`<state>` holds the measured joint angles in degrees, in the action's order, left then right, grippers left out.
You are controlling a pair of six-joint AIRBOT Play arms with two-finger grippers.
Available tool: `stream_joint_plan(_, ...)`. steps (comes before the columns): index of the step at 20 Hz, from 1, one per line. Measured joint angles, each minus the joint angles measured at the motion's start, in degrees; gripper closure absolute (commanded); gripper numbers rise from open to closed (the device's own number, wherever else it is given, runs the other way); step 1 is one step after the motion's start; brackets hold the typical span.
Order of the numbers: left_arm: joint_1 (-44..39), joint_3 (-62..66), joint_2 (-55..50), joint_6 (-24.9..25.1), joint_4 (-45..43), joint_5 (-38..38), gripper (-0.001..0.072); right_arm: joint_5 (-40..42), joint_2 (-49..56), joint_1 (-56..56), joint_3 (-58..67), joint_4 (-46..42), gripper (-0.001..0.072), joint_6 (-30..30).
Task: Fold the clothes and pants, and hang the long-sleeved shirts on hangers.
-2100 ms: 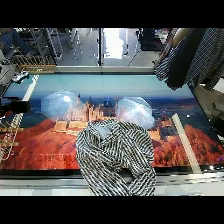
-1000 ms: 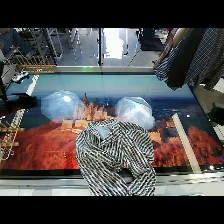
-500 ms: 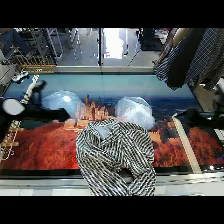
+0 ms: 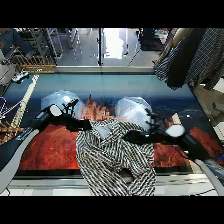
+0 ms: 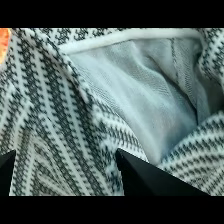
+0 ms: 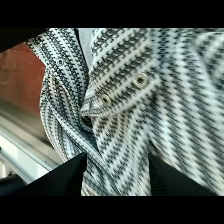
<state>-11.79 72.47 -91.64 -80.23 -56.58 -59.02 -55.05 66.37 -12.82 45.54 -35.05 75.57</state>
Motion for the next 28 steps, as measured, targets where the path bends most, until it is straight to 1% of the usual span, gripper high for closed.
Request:
stream_joint_plan(1,-0.04,0.63,-1.09,-0.22,0.09,0.33,0.003,1.53,3.1,-2.16,0.66,1.31,0.0245,0.0)
stream_joint_plan(2,-0.15,1.2,-2.01,-0.39,0.26,0.46,0.0099,2.73,6.1,-4.02,1.53,2.38,0.0246,-0.02)
stream_joint_plan(3,-0.31,1.68,-2.89,-0.44,0.5,1.05,0.0223,3.19,8.61,-5.44,2.4,3.06,0.0249,-0.04)
stream_joint_plan(4,-0.44,2.01,-3.65,-0.59,0.81,1.38,0.0325,4.04,10.88,-6.6,3.26,3.61,0.0286,-0.07)
stream_joint_plan(6,-0.59,2.4,-4.72,-0.63,1.6,1.95,0.0581,5.62,14.64,-8.13,5.14,4.9,0.0321,-0.13)
stream_joint_plan(7,-0.63,2.49,-5.03,-0.63,2.16,2.29,0.0638,6.64,15.82,-8.52,6.03,5.2,0.0334,-0.13)
stream_joint_plan(8,-0.66,2.6,-5.29,-0.61,2.69,2.51,0.0677,7.96,16.65,-8.85,6.95,5.64,0.0385,-0.13)
stream_joint_plan(9,-0.66,2.67,-5.42,-0.55,3.34,2.78,0.068,9.11,17.31,-9.07,7.91,5.81,0.0458,-0.04)
stream_joint_plan(10,-0.66,2.71,-5.55,-0.35,4.13,2.99,0.0681,10.36,17.77,-9.22,8.94,5.9,0.0582,0.0)
stream_joint_plan(11,-0.66,2.71,-5.62,-0.11,4.92,3.17,0.0681,11.32,18.05,-9.31,9.86,5.75,0.0654,0.52)
stream_joint_plan(13,-0.55,2.93,-5.57,1.36,6.84,3.19,0.0683,12.63,18.4,-9.38,11.85,3.72,0.0657,2.16)
stream_joint_plan(16,1.36,6.97,-3.93,3.87,9.38,0.2,0.0683,11.28,17.77,-7.72,18.03,-4.35,0.0658,6.1)
stream_joint_plan(18,4.39,14.16,-1.97,4.63,11.19,-2.73,0.0684,7.74,16.31,-5.51,26.1,-10.32,0.0658,8.59)
stream_joint_plan(19,5.99,18.95,-1.01,4.9,13.44,-4.35,0.0685,6.47,15.45,-4.37,31.39,-12.68,0.0658,9.44)
stream_joint_plan(21,9.09,31.21,0.59,5.29,20.57,-5.81,0.0685,4.81,14.05,-2.56,45.22,-16.13,0.0658,10.71)
stream_joint_plan(23,11.41,43.39,2.29,5.49,29.42,-4.37,0.0684,3.52,13.22,-1.73,60.52,-18.78,0.0658,11.47)
stream_joint_plan(25,12.59,48.63,5.64,6.4,36.02,-0.98,0.0684,2.38,11.43,-1.27,71.19,-20.48,0.0658,11.93)
stream_joint_plan(26,12.92,48.5,7.8,6.86,37.2,0.09,0.0685,1.36,9.88,-1.14,73.57,-21.18,0.0658,12.04)
stream_joint_plan(28,13.18,43.28,12.92,7.39,35.82,1.25,0.0685,-2.56,5.92,-0.98,72.5,-22.1,0.0658,12.17)
